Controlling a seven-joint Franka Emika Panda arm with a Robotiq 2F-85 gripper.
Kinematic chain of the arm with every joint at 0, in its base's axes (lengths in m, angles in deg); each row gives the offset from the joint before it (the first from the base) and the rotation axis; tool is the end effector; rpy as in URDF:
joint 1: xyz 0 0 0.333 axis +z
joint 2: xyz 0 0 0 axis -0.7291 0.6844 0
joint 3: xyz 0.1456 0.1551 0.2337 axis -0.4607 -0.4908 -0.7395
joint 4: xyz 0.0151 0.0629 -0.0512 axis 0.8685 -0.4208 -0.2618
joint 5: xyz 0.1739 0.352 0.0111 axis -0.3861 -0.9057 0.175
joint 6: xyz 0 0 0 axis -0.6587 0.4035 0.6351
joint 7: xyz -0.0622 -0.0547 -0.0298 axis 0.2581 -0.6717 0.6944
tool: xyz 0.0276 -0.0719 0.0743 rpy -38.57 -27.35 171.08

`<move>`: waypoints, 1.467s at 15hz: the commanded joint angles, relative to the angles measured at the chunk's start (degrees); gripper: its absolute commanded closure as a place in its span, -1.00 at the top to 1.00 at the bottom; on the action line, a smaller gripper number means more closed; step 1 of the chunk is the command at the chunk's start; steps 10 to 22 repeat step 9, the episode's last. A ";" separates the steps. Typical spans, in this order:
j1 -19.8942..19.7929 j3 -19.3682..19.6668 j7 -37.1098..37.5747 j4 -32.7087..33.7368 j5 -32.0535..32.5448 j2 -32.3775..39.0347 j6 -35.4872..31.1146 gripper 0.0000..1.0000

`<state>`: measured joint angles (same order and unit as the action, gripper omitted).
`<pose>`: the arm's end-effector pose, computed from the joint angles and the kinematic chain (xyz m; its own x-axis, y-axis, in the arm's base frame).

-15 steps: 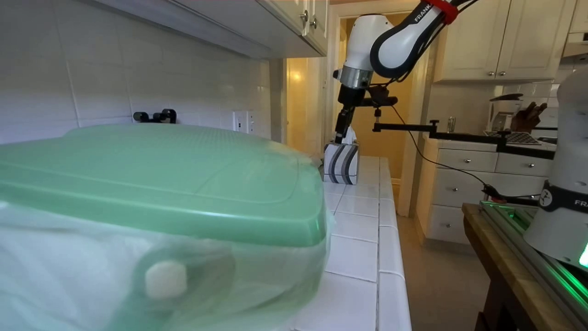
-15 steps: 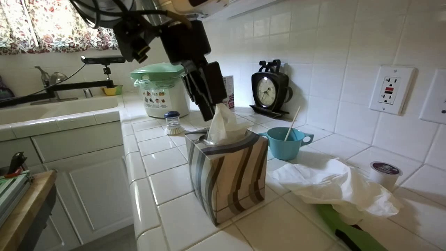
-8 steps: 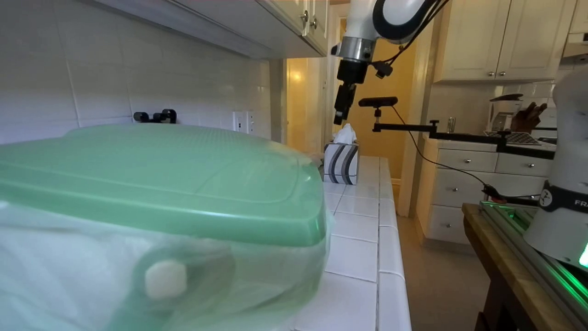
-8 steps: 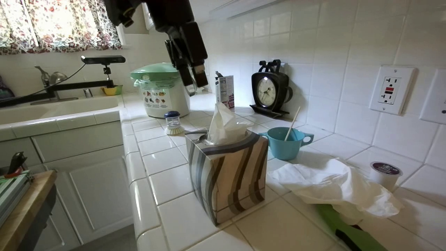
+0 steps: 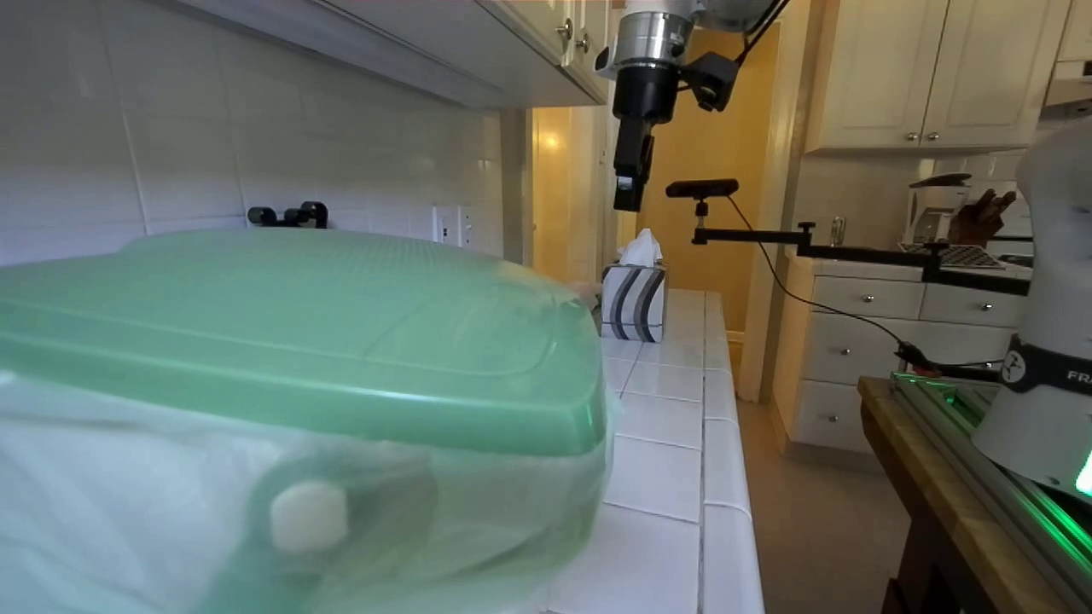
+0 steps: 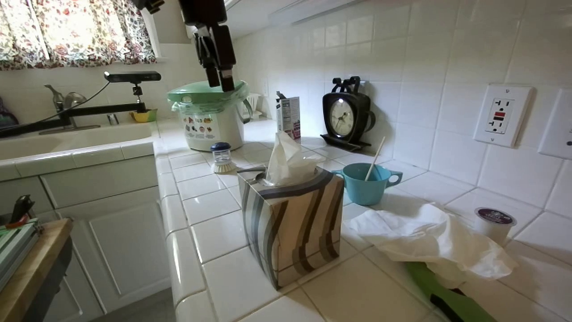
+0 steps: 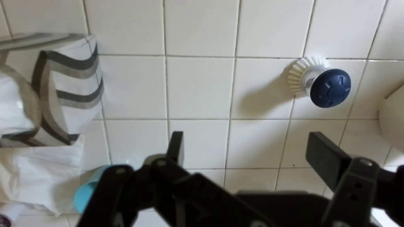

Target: Move the box to the right

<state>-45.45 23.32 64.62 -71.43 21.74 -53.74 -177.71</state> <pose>0.4903 0.0095 0.4388 0.9930 0.0387 0.1115 0.0435 -0.9982 -0.0408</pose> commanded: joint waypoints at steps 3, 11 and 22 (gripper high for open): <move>-0.23 -0.23 1.08 0.66 -0.03 0.30 2.06 1.00; -0.24 -0.23 1.19 0.73 -0.03 0.56 2.07 1.00; -0.24 -0.23 1.19 0.73 -0.03 0.56 2.07 1.00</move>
